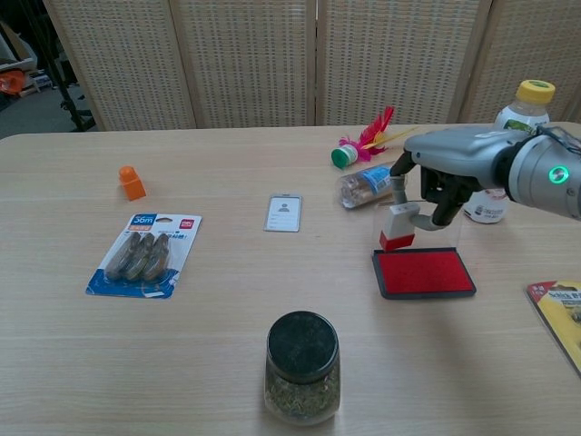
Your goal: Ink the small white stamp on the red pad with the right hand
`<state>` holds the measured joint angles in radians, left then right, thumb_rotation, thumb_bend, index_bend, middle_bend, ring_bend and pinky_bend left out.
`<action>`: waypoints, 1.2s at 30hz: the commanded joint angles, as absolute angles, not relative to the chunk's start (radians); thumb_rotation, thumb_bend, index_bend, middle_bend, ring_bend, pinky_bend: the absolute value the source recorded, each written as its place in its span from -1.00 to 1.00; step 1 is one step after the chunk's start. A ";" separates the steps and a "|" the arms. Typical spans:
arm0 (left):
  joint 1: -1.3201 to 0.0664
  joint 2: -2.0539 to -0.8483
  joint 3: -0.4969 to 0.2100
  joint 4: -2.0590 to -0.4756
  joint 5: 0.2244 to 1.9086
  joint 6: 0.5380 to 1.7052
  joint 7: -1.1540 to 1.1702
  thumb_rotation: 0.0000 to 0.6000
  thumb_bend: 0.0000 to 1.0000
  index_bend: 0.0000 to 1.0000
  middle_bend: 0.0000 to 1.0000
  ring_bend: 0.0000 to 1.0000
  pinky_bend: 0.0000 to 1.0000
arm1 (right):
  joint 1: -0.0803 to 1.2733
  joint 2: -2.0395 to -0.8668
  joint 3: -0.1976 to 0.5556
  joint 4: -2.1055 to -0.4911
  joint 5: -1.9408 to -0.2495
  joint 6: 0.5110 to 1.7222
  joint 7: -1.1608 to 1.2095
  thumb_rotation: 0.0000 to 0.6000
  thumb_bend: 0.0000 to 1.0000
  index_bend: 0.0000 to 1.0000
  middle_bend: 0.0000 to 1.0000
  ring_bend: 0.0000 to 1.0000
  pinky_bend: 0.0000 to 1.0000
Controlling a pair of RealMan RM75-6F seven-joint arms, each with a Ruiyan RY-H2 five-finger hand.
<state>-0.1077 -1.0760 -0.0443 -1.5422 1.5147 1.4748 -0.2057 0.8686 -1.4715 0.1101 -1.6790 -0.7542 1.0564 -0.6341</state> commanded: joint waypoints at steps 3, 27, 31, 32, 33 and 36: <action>-0.108 -1.078 -0.042 -1.544 1.517 1.474 -0.195 1.00 -1.00 -1.00 -1.00 -1.00 -1.00 | 0.836 -1.467 0.089 -1.623 -0.764 1.021 -0.577 1.00 -0.07 0.07 0.93 1.00 1.00; -0.114 -1.086 -0.044 -1.539 1.505 1.461 -0.181 1.00 -1.00 -1.00 -1.00 -1.00 -1.00 | 0.801 -1.533 0.093 -1.507 -0.812 0.956 -0.503 1.00 -0.07 0.07 0.93 1.00 1.00; -0.116 -1.087 -0.043 -1.538 1.505 1.455 -0.178 1.00 -1.00 -1.00 -1.00 -1.00 -1.00 | 0.797 -1.540 0.095 -1.492 -0.810 0.947 -0.497 1.00 -0.06 0.07 0.93 1.00 1.00; -0.116 -1.087 -0.043 -1.538 1.504 1.455 -0.177 1.00 -1.00 -1.00 -1.00 -1.00 -1.00 | 0.797 -1.542 0.095 -1.490 -0.811 0.945 -0.496 1.00 -0.06 0.07 0.93 1.00 1.00; -0.116 -1.088 -0.043 -1.538 1.503 1.455 -0.176 1.00 -1.00 -1.00 -1.00 -1.00 -1.00 | 0.796 -1.544 0.095 -1.486 -0.813 0.942 -0.495 1.00 -0.07 0.07 0.93 1.00 1.00; -0.116 -1.088 -0.044 -1.539 1.501 1.456 -0.175 1.00 -1.00 -1.00 -1.00 -1.00 -1.00 | 0.795 -1.550 0.095 -1.477 -0.817 0.937 -0.494 1.00 -0.06 0.07 0.93 1.00 1.00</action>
<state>-0.1160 -1.0880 -0.0444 -1.5391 1.5014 1.4561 -0.1752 0.7951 -1.5490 0.0946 -1.4783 -0.8163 0.9377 -0.4943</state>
